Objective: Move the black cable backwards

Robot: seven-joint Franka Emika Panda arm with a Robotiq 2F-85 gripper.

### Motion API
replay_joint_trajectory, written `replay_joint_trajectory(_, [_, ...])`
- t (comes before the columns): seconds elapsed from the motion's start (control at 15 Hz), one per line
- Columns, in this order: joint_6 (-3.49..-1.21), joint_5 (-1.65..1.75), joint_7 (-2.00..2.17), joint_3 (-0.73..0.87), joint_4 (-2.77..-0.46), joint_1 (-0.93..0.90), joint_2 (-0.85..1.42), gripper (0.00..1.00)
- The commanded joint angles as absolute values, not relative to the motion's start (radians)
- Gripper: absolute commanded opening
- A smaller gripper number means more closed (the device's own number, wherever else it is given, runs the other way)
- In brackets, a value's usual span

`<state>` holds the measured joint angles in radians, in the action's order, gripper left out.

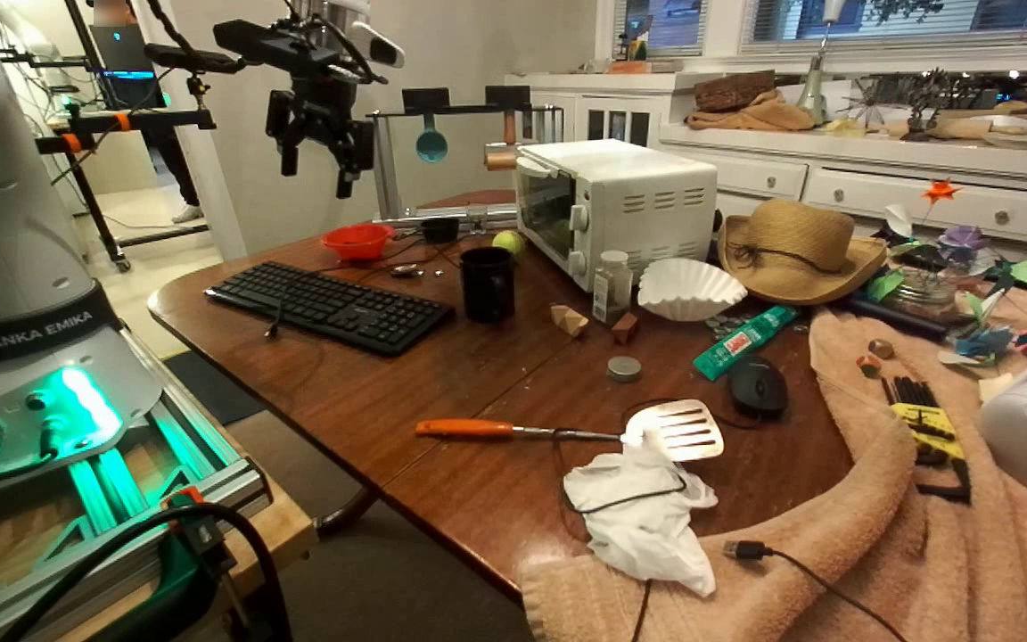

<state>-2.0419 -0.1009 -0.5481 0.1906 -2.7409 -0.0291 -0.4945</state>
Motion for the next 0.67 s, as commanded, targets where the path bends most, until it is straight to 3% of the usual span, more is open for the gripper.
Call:
replay_joint_trajectory(0.0, [-2.038,-0.123,-0.595,0.184,-2.759,-0.059,-0.532,1.00])
replay_joint_trajectory(0.6, [-2.038,-0.119,-0.677,0.070,-2.754,-0.210,-0.409,1.00])
